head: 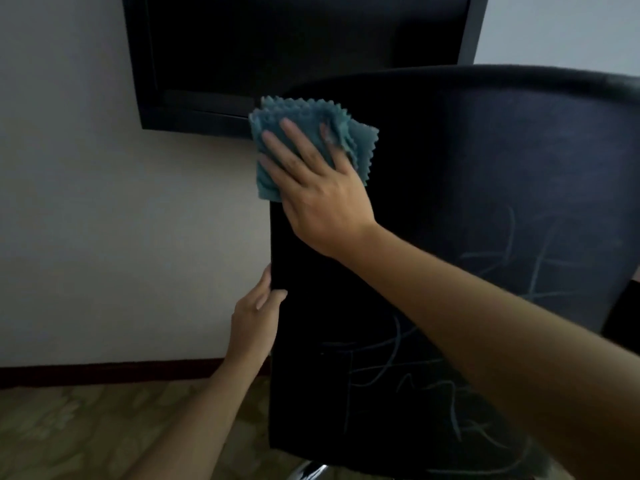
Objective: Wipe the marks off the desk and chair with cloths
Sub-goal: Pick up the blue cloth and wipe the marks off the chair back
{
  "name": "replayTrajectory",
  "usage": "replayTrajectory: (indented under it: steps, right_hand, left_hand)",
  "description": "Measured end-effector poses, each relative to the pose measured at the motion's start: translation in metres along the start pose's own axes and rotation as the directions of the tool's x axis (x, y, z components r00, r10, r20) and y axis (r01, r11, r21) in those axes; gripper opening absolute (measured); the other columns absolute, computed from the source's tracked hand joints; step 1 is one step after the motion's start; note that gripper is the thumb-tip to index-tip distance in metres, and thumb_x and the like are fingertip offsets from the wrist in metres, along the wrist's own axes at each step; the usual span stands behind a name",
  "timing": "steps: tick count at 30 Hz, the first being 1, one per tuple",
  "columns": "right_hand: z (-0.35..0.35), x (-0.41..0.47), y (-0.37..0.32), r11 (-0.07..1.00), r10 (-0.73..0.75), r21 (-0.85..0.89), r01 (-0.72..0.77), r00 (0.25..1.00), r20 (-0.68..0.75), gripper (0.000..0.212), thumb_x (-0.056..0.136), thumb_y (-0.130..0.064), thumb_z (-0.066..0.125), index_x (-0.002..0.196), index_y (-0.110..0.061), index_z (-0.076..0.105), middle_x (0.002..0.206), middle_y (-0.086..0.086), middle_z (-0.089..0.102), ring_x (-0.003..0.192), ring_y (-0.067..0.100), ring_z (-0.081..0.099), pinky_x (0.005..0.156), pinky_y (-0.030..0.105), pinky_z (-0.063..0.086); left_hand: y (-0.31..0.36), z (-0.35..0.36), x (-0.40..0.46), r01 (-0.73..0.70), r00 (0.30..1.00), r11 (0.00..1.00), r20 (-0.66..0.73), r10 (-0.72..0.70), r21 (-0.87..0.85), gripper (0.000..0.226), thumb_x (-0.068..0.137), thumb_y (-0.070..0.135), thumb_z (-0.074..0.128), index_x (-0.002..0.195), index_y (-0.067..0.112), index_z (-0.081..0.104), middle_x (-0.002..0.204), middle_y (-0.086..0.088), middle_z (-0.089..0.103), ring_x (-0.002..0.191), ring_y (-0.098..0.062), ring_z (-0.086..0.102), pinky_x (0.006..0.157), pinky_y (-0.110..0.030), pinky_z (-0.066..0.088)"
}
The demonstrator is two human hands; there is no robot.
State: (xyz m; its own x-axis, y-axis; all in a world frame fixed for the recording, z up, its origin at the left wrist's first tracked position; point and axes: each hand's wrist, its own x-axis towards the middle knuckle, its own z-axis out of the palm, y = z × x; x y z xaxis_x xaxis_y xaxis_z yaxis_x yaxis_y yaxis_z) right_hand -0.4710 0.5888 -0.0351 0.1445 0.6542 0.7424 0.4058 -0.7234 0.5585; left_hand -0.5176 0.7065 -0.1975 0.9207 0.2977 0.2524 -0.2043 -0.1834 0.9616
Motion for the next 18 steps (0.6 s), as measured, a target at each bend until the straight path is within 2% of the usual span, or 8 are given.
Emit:
replayTrajectory:
  steps: [2, 4, 7, 9, 11, 13, 16, 18]
  right_hand:
    - [0.015, -0.037, -0.016, 0.999, -0.001, 0.050, -0.001, 0.999, 0.034, 0.055, 0.094, -0.027, 0.042, 0.148, -0.019, 0.038, 0.158, 0.001, 0.029, 0.148, 0.022, 0.020, 0.106, 0.041, 0.024]
    - [0.035, -0.102, -0.047, 0.987, -0.042, 0.156, 0.024, 0.993, 0.114, 0.057, 0.092, -0.025, 0.049, 0.148, -0.018, 0.039, 0.157, 0.001, 0.032, 0.147, 0.020, 0.022, 0.103, 0.037, 0.035]
    - [0.053, -0.201, -0.095, 0.942, -0.153, 0.334, 0.021, 0.914, 0.375, 0.061, 0.091, -0.021, 0.051, 0.150, -0.019, 0.035, 0.158, -0.003, 0.027, 0.147, 0.016, 0.013, 0.100, 0.033, 0.048]
    - [0.054, -0.226, -0.104, 0.907, -0.272, 0.418, 0.051, 0.828, 0.490, 0.061, 0.095, -0.021, 0.046, 0.153, -0.022, 0.026, 0.161, -0.005, 0.015, 0.147, 0.015, 0.001, 0.108, 0.037, 0.041]
    - [0.052, -0.211, -0.090, 0.914, -0.278, 0.393, 0.098, 0.858, 0.432, 0.061, 0.090, -0.022, 0.056, 0.149, -0.022, 0.037, 0.159, -0.004, 0.024, 0.147, 0.016, 0.009, 0.107, 0.037, 0.043]
    - [0.046, -0.170, -0.066, 0.956, -0.145, 0.287, 0.065, 0.953, 0.266, 0.061, 0.085, -0.023, 0.062, 0.144, -0.020, 0.046, 0.155, 0.001, 0.035, 0.146, 0.020, 0.022, 0.108, 0.042, 0.041]
    - [0.037, -0.125, -0.028, 0.990, 0.043, 0.130, -0.052, 0.997, 0.067, 0.051, 0.097, -0.027, 0.044, 0.147, -0.022, 0.040, 0.158, 0.002, 0.030, 0.149, 0.021, 0.016, 0.118, 0.050, 0.017]
    - [0.045, -0.135, -0.029, 0.993, 0.043, 0.107, -0.047, 0.998, 0.041, 0.051, 0.097, -0.025, 0.039, 0.148, -0.023, 0.037, 0.159, 0.002, 0.029, 0.149, 0.023, 0.015, 0.120, 0.050, 0.006]
  left_hand:
    - [-0.001, 0.002, -0.002, 0.008, 1.000, 0.998, -0.021, -0.009, -0.056, 0.050, 0.083, 0.045, 0.049, 0.128, 0.064, 0.048, 0.126, 0.026, 0.062, 0.113, 0.000, 0.059, 0.095, -0.024, 0.048]
    - [-0.008, 0.003, -0.002, 0.010, 0.996, 0.995, -0.085, -0.019, -0.103, 0.052, 0.082, 0.034, 0.054, 0.132, 0.048, 0.057, 0.123, 0.017, 0.067, 0.114, -0.007, 0.062, 0.103, -0.039, 0.049]
    - [-0.025, 0.003, -0.013, 0.016, 0.996, 0.997, -0.082, -0.022, -0.072, 0.054, 0.088, 0.017, 0.059, 0.139, 0.036, 0.053, 0.128, 0.016, 0.063, 0.119, -0.004, 0.058, 0.108, -0.039, 0.045]
    - [-0.036, 0.003, -0.021, 0.032, 0.999, 0.999, -0.035, -0.032, -0.018, 0.058, 0.086, 0.029, 0.056, 0.142, 0.041, 0.047, 0.135, 0.017, 0.059, 0.122, -0.004, 0.056, 0.107, -0.039, 0.045]
    - [-0.041, 0.004, -0.025, 0.056, 0.998, 0.998, -0.019, -0.056, -0.026, 0.065, 0.080, 0.038, 0.053, 0.144, 0.041, 0.043, 0.138, 0.011, 0.058, 0.123, -0.008, 0.056, 0.107, -0.040, 0.044]
    - [-0.046, 0.005, -0.025, 0.071, 0.997, 0.996, -0.015, -0.072, -0.051, 0.067, 0.079, 0.039, 0.052, 0.146, 0.039, 0.042, 0.139, 0.010, 0.058, 0.125, -0.012, 0.056, 0.109, -0.046, 0.042]
    - [-0.053, 0.012, -0.026, 0.074, 0.997, 0.995, 0.030, -0.073, -0.062, 0.068, 0.081, 0.036, 0.052, 0.148, 0.041, 0.039, 0.140, 0.014, 0.056, 0.130, -0.010, 0.052, 0.113, -0.047, 0.038]
    - [-0.055, 0.017, -0.028, 0.070, 0.998, 0.992, 0.001, -0.070, -0.103, 0.069, 0.082, 0.034, 0.054, 0.149, 0.038, 0.038, 0.142, 0.011, 0.056, 0.132, -0.010, 0.050, 0.115, -0.045, 0.035]
